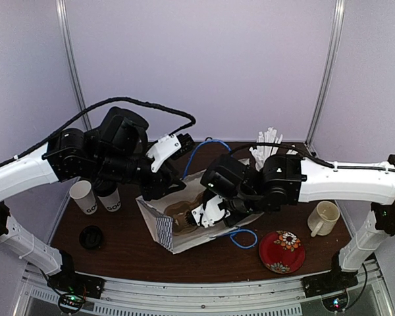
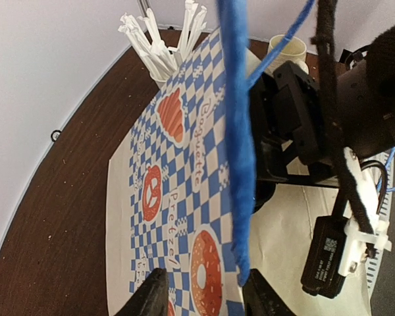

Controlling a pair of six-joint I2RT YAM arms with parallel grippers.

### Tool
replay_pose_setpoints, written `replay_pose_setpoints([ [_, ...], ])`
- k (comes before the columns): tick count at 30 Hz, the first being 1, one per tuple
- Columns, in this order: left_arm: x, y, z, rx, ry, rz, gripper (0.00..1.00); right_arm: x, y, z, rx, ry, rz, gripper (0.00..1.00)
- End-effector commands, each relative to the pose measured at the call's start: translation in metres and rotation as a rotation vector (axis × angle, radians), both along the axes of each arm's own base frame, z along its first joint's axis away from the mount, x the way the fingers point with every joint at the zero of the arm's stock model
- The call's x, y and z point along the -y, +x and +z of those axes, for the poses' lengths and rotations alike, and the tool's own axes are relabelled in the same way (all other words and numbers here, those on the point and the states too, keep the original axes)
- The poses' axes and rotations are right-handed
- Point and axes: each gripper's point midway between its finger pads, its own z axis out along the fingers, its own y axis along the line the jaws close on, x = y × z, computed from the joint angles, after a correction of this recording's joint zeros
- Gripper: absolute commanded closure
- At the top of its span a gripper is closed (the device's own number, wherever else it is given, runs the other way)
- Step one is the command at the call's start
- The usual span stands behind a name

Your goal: Pack the takeout coffee

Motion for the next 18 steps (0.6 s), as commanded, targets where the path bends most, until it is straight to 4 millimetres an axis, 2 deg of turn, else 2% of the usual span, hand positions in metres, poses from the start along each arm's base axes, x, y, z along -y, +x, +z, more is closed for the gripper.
replay_pose_setpoints([
  [1, 0.005, 0.001, 0.017, 0.014, -0.078, -0.007, 0.59, -0.005, 0.009, -0.002, 0.002, 0.028, -0.009, 0.45],
  [6, 0.006, 0.001, 0.015, 0.012, -0.075, -0.010, 0.59, -0.005, 0.008, -0.009, -0.026, 0.018, -0.005, 0.45],
  [12, 0.007, 0.000, 0.017, 0.012, -0.080, -0.018, 0.59, -0.001, -0.002, -0.007, -0.084, 0.002, 0.009, 0.45],
  [18, 0.008, 0.000, 0.014, 0.017, -0.071, -0.021, 0.59, -0.002, 0.007, -0.020, -0.032, -0.032, 0.004, 0.45],
])
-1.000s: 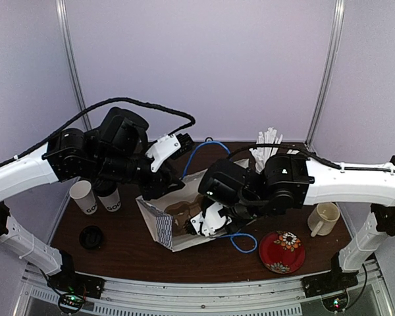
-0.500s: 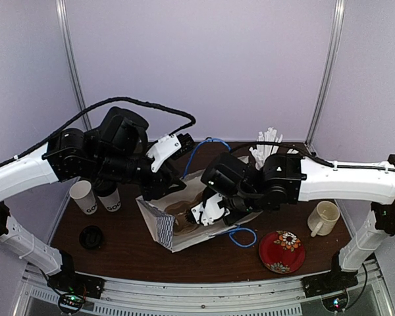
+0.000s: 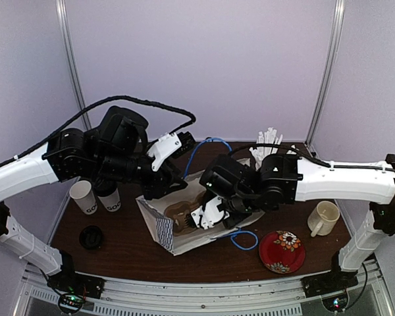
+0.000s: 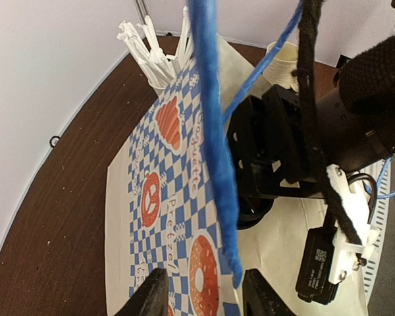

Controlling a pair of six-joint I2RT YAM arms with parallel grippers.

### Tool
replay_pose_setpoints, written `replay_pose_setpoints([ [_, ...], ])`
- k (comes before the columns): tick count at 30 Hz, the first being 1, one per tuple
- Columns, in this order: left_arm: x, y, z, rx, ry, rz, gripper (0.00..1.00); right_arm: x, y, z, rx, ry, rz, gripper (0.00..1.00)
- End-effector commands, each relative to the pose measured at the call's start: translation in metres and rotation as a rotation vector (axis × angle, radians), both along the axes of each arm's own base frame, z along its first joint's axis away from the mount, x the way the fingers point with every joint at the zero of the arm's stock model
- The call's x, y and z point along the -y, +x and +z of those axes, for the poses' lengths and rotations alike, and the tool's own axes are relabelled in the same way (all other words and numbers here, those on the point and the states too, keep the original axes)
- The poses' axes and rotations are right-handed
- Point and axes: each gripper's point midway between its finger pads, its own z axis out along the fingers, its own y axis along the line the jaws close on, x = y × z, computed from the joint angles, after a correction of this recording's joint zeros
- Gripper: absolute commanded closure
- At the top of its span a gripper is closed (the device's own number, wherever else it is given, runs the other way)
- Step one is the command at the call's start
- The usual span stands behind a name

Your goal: Pack the takeout coffee

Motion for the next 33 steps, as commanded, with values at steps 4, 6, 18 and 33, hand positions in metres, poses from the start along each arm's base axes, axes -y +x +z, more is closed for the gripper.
replay_pose_setpoints([
  [4, 0.002, 0.002, 0.010, 0.019, -0.045, -0.004, 0.59, -0.005, 0.010, -0.012, 0.044, -0.026, -0.007, 0.45],
  [6, 0.001, 0.002, 0.010, 0.022, -0.046, -0.002, 0.59, -0.007, 0.014, -0.010, 0.057, -0.020, -0.011, 0.45],
  [18, -0.003, 0.004, 0.008, 0.039, -0.034, 0.013, 0.59, -0.012, 0.030, -0.023, 0.050, -0.017, -0.021, 0.45],
  [33, -0.011, 0.013, 0.006, 0.069, -0.011, 0.068, 0.58, -0.028, 0.056, -0.030, 0.022, 0.082, -0.037, 0.46],
])
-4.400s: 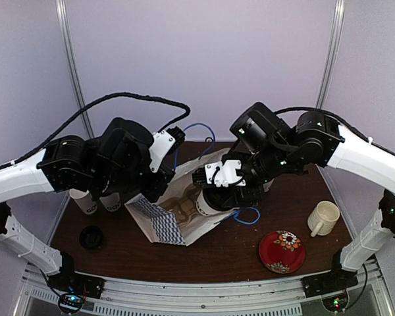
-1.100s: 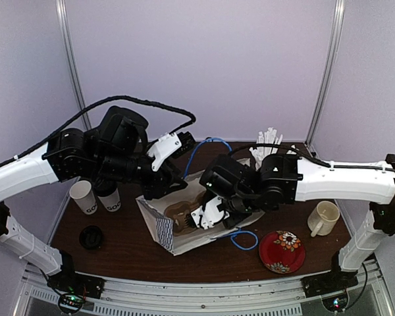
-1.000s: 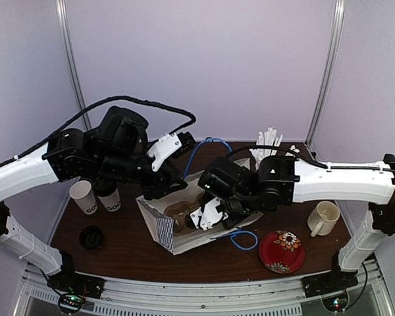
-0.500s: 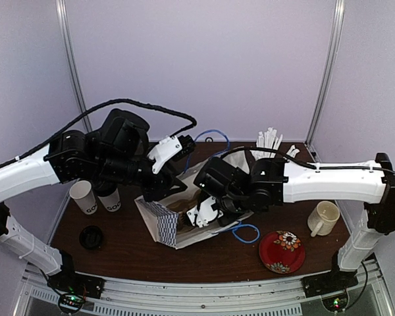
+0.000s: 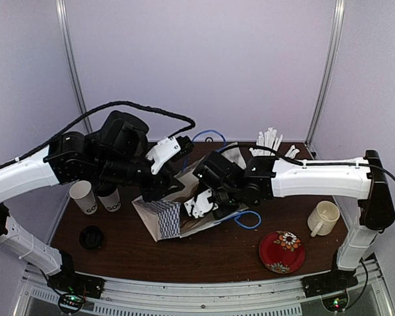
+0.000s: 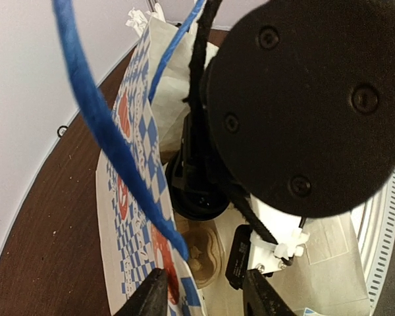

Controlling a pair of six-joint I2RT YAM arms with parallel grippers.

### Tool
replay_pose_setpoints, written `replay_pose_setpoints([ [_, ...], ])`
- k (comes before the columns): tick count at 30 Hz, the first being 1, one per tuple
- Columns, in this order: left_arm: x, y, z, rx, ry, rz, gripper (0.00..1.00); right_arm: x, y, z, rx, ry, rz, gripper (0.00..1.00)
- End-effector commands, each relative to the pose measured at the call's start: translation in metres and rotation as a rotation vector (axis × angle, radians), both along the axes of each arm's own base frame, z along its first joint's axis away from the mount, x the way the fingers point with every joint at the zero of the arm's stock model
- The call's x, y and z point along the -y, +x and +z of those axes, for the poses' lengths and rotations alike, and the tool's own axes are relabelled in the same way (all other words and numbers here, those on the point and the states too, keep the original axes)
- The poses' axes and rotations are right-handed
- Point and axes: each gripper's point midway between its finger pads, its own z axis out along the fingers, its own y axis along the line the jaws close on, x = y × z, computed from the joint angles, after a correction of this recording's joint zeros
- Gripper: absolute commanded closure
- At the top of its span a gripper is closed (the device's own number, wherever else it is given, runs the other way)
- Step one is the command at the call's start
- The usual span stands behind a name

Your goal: Pack the takeout coffee

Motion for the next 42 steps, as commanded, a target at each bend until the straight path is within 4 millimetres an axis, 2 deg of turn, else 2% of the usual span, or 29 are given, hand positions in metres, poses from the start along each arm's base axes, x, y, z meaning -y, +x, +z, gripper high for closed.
replay_pose_setpoints([
  [1, -0.004, 0.008, 0.017, 0.056, -0.045, 0.029, 0.58, -0.009, 0.003, 0.007, -0.001, 0.065, 0.000, 0.46],
  [4, -0.004, 0.009, 0.021, 0.081, -0.039, 0.019, 0.57, -0.009, 0.002, 0.005, -0.008, 0.067, -0.001, 0.47],
  [9, -0.005, 0.014, 0.029, 0.103, -0.030, 0.038, 0.42, -0.011, 0.002, 0.001, -0.026, 0.076, -0.004, 0.47],
  [13, -0.010, 0.021, 0.035, 0.130, -0.010, 0.081, 0.34, -0.012, 0.000, 0.007, -0.043, 0.100, -0.016, 0.47],
  [18, -0.013, 0.028, 0.037, 0.132, -0.004, 0.104, 0.34, -0.012, 0.000, 0.007, -0.045, 0.121, -0.033, 0.48],
  [23, -0.009, 0.024, 0.041, 0.122, -0.019, 0.075, 0.32, -0.012, 0.006, 0.002, -0.015, 0.129, -0.048, 0.48],
  [29, -0.010, 0.024, 0.042, 0.131, -0.013, 0.072, 0.29, -0.014, 0.007, 0.012, -0.013, 0.156, -0.064, 0.50],
  [36, -0.010, 0.027, 0.043, 0.117, -0.024, 0.075, 0.29, -0.015, 0.002, 0.000, -0.060, 0.151, -0.066, 0.50],
  [40, -0.015, 0.025, 0.054, 0.127, -0.048, 0.059, 0.27, -0.019, 0.000, -0.003, -0.084, 0.147, -0.059, 0.50],
  [42, -0.019, 0.020, 0.065, 0.146, -0.067, 0.033, 0.23, -0.021, 0.001, -0.002, -0.089, 0.151, -0.061, 0.50],
])
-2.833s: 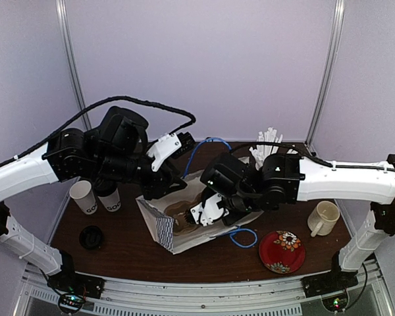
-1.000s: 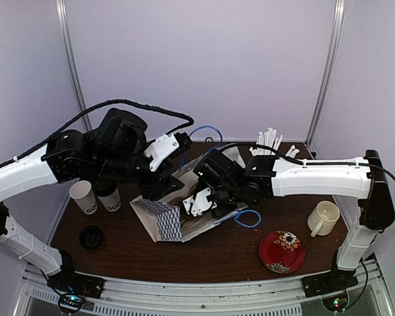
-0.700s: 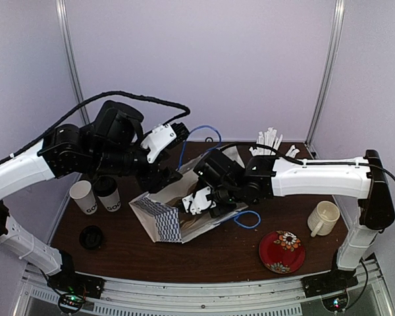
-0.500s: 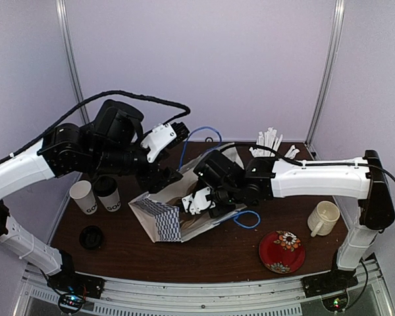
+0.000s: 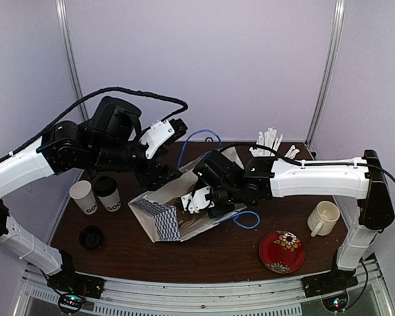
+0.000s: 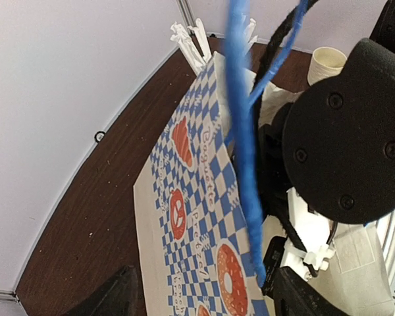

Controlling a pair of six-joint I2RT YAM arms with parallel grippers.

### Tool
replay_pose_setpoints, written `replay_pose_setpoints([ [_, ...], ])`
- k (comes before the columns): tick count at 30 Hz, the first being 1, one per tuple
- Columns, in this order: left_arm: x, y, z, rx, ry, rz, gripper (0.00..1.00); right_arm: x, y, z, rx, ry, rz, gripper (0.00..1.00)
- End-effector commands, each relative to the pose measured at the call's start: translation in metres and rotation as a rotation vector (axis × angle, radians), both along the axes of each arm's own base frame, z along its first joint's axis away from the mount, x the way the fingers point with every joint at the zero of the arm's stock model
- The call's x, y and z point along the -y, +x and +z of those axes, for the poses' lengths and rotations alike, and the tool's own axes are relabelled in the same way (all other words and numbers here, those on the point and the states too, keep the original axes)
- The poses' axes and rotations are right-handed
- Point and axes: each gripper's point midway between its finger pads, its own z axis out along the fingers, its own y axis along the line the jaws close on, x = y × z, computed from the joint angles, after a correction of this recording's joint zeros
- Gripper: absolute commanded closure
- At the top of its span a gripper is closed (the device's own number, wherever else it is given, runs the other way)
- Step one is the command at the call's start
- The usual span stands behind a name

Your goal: Pack the takeout coffee

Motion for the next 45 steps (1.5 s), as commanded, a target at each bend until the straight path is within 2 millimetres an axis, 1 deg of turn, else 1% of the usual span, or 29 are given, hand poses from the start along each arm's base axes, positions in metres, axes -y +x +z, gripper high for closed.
replay_pose_setpoints([
  [1, -0.006, -0.011, 0.042, 0.059, -0.085, -0.070, 0.20, -0.011, -0.001, -0.001, -0.040, 0.028, 0.004, 0.50],
  [4, -0.018, -0.016, 0.068, 0.120, -0.139, -0.095, 0.12, -0.011, 0.000, -0.003, -0.041, 0.026, 0.002, 0.50],
  [7, -0.036, -0.004, 0.090, 0.160, -0.210, -0.072, 0.10, -0.011, -0.001, -0.007, -0.048, 0.021, -0.001, 0.50],
  [9, -0.050, 0.015, 0.097, 0.170, -0.251, -0.014, 0.08, -0.011, -0.001, -0.007, -0.053, 0.028, -0.004, 0.50],
  [10, -0.055, 0.026, 0.097, 0.154, -0.272, 0.011, 0.07, -0.012, -0.002, -0.006, -0.055, 0.035, -0.006, 0.50],
  [11, -0.061, 0.042, 0.092, 0.135, -0.276, 0.057, 0.08, -0.012, -0.002, -0.005, -0.057, 0.040, -0.008, 0.50],
  [13, -0.070, 0.077, 0.077, 0.089, -0.263, 0.154, 0.08, -0.012, -0.003, -0.004, -0.061, 0.047, -0.007, 0.50],
  [15, -0.072, 0.107, 0.056, 0.026, -0.253, 0.215, 0.08, -0.011, -0.004, -0.002, -0.065, 0.046, -0.003, 0.50],
  [17, -0.074, 0.136, 0.028, -0.030, -0.220, 0.253, 0.09, -0.009, -0.005, -0.004, -0.068, 0.039, 0.002, 0.50],
  [18, -0.076, 0.150, 0.016, -0.075, -0.230, 0.284, 0.10, -0.009, -0.006, -0.004, -0.066, 0.037, 0.006, 0.50],
  [20, -0.081, 0.174, -0.012, -0.153, -0.222, 0.311, 0.11, -0.007, -0.006, -0.006, -0.060, 0.026, 0.011, 0.50],
  [21, -0.083, 0.187, -0.030, -0.197, -0.207, 0.330, 0.12, -0.006, -0.005, -0.007, -0.052, 0.025, 0.011, 0.50],
  [22, -0.086, 0.197, -0.045, -0.228, -0.194, 0.347, 0.13, -0.006, -0.003, -0.006, -0.041, 0.022, 0.011, 0.50],
  [23, -0.089, 0.205, -0.056, -0.261, -0.185, 0.356, 0.14, -0.006, -0.002, -0.005, -0.035, 0.023, 0.010, 0.50],
  [24, -0.088, 0.212, -0.070, -0.293, -0.169, 0.359, 0.14, -0.007, -0.002, -0.005, -0.031, 0.025, 0.010, 0.50],
  [25, -0.086, 0.218, -0.079, -0.312, -0.152, 0.356, 0.15, -0.007, -0.001, -0.004, -0.029, 0.028, 0.009, 0.50],
  [27, -0.078, 0.224, -0.101, -0.363, -0.124, 0.330, 0.16, -0.008, 0.000, -0.004, -0.023, 0.029, 0.010, 0.50],
  [29, -0.069, 0.228, -0.117, -0.405, -0.121, 0.305, 0.17, -0.010, 0.001, -0.005, -0.014, 0.027, 0.010, 0.50],
  [35, -0.051, 0.231, -0.152, -0.505, -0.145, 0.260, 0.19, -0.014, 0.002, -0.011, -0.028, 0.019, 0.013, 0.49],
  [39, -0.039, 0.224, -0.171, -0.571, -0.147, 0.216, 0.19, -0.016, 0.002, -0.012, -0.039, 0.011, 0.014, 0.49],
  [45, -0.015, 0.205, -0.198, -0.637, -0.110, 0.131, 0.20, -0.019, 0.004, -0.012, -0.040, 0.005, 0.013, 0.49],
])
